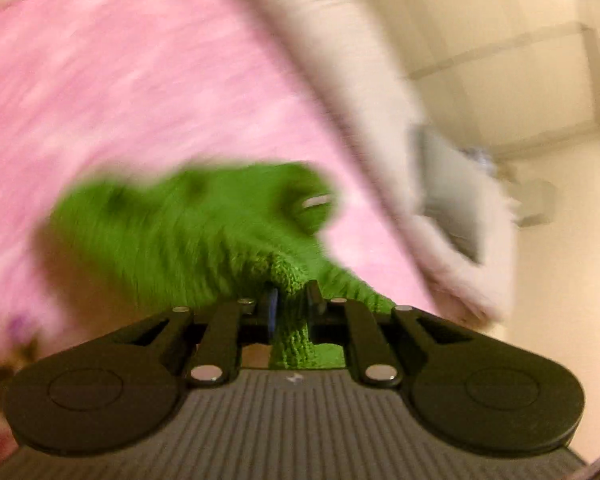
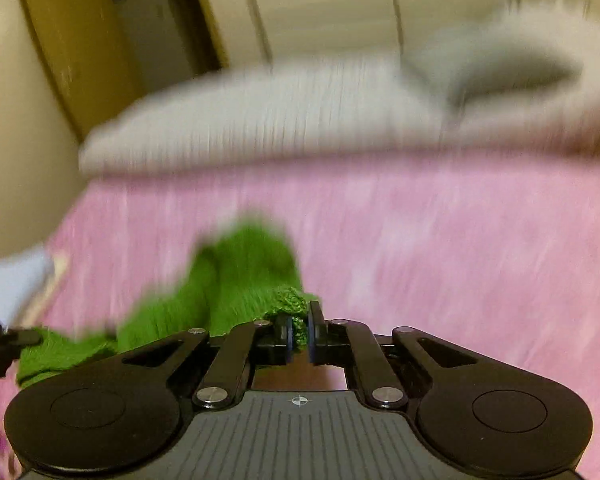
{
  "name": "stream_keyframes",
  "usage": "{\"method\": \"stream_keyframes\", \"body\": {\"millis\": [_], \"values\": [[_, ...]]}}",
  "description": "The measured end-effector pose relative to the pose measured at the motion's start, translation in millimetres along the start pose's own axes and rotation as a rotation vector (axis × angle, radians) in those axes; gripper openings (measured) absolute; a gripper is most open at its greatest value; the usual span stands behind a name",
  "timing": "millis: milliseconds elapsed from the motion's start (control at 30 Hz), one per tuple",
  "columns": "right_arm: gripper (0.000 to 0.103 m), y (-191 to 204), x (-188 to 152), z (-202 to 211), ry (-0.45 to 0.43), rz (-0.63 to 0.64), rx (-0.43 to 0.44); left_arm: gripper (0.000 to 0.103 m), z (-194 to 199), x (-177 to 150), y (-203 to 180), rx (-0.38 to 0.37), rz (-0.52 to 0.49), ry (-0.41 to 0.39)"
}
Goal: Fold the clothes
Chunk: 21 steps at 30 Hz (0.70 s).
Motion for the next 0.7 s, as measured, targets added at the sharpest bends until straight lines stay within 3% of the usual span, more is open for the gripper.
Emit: {"method": "stream_keyframes", "body": {"millis": [100, 267, 367, 467, 567, 633, 700], "values": [[0.005, 0, 52, 49, -0.2, 0.053, -0.038, 0.01, 7, 27, -62, -0.075, -0.124, -0.039], [0.005, -11, 150, 86, -0.415, 0.083, -0.075, 0.01, 0, 85, -167, -0.128, -0.307, -0.109], [0.005, -23, 189, 129, -0.536, 0.071, -0.076, 0.01, 9, 94, -219, -0.171, -0.368, -0.168], [0.005, -29, 189, 176, -0.633, 0.117, -0.105, 0.01, 13, 78, -248, -0.218, -0.417, -0.18], [0.005, -47, 154, 208, -0.623, 0.144, -0.11, 0.01, 9, 38, -252, -0.216, -0.46, -0.154], [0.005, -61, 116, 222, -0.573, 0.16, -0.098, 0.01, -1, 6, -231, -0.182, -0.432, -0.09], [0.005, -73, 65, 223, -0.443, 0.184, -0.087, 0.01, -12, -28, -206, -0.138, -0.392, -0.012]]}}
Point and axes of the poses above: each gripper's, at about its wrist camera, not at the fingertips, and z roughly against the way its jaws point, y to its left, x to its top, the point moved 3 cm from there along -z, roughly the way its jaws point, and after that the axes turned 15 degrees about y, right-handed, at the moved point
